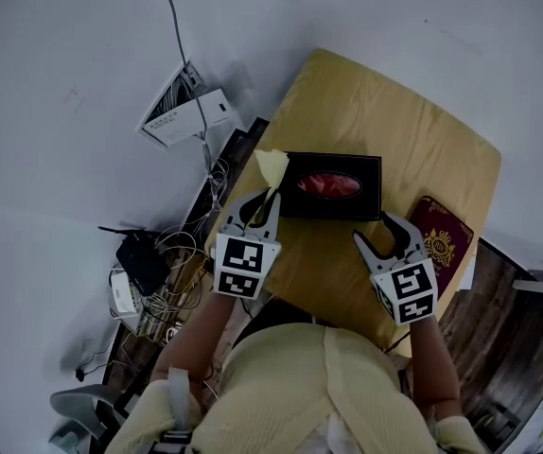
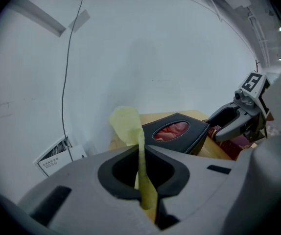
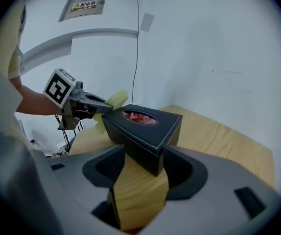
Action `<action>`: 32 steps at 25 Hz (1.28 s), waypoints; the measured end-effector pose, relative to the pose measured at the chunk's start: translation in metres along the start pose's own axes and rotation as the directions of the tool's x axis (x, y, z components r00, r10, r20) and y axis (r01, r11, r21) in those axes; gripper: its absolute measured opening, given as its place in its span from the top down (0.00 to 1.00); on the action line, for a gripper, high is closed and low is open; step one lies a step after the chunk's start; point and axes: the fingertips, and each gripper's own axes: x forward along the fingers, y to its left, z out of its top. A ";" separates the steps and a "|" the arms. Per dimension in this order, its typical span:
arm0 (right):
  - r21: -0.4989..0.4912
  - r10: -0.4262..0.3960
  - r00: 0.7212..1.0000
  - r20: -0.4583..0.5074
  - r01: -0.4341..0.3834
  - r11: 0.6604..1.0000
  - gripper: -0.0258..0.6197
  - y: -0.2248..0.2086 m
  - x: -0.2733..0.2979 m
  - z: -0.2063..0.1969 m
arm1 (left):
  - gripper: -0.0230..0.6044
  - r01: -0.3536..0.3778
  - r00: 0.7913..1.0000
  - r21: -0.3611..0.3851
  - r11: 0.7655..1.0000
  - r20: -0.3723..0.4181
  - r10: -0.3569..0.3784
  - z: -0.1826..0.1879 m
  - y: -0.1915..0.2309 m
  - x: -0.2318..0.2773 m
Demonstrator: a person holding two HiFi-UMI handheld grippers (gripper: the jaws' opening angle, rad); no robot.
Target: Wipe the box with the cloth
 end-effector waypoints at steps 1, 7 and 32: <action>0.013 -0.005 1.000 0.000 0.005 1.000 0.56 0.001 -0.001 -0.001 | 0.92 0.002 1.000 0.002 1.000 0.004 -0.002 0.001 0.001 0.002; 0.091 -0.028 0.999 0.016 0.026 0.996 0.56 0.009 -0.006 -0.004 | 0.92 0.017 0.999 0.024 1.000 0.027 -0.017 0.012 0.006 0.018; 0.159 -0.064 0.998 0.029 0.058 0.986 0.56 0.020 -0.012 -0.010 | 0.92 0.009 0.995 0.051 0.999 0.099 -0.014 0.024 0.008 0.031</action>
